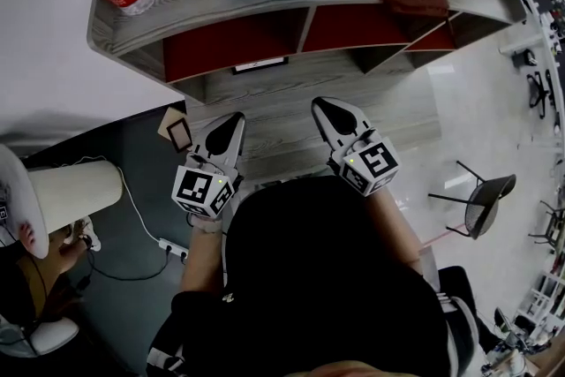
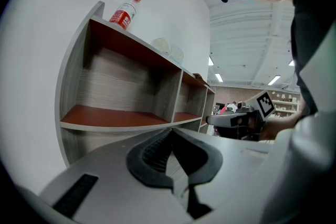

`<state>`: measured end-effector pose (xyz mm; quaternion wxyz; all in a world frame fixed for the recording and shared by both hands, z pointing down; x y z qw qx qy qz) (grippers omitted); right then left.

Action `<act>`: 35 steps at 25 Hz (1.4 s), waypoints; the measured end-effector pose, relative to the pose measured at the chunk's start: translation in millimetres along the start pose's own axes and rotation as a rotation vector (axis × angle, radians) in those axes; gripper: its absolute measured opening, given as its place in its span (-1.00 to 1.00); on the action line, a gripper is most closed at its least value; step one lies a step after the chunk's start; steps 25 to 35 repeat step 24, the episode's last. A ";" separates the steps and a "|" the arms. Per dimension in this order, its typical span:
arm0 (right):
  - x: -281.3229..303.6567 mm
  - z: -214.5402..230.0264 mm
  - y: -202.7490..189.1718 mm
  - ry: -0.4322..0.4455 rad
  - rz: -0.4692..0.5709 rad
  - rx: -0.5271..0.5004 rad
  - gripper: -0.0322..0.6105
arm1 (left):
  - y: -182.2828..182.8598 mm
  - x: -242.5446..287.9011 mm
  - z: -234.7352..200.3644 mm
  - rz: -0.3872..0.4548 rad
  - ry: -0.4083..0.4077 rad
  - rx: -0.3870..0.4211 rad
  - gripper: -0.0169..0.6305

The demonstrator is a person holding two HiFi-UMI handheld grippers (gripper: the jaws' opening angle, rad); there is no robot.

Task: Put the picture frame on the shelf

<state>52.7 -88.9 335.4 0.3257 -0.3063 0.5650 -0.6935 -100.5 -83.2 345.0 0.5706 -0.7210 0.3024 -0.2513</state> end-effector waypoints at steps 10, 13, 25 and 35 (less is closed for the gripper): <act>-2.3 2.0 -4.7 -0.016 0.002 0.024 -0.89 | -2.8 2.2 0.7 -0.011 -0.013 -0.004 -0.91; -3.6 0.7 -5.6 -0.013 0.004 0.028 -0.89 | -4.3 2.9 1.5 -0.016 -0.013 -0.003 -0.91; -8.9 8.6 -6.5 -0.021 -0.003 0.029 -0.89 | -8.4 8.3 11.6 -0.021 -0.022 -0.003 -0.91; -8.9 8.6 -6.5 -0.021 -0.003 0.029 -0.89 | -8.4 8.3 11.6 -0.021 -0.022 -0.003 -0.91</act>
Point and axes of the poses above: the fingertips, and each gripper's own axes: x forward along the fingers, z to its right, y out of its top, the point moved 1 cm from there along -x, backward along the fingers, and after that the axes turned 8 degrees about z, right-handed, at the moved point
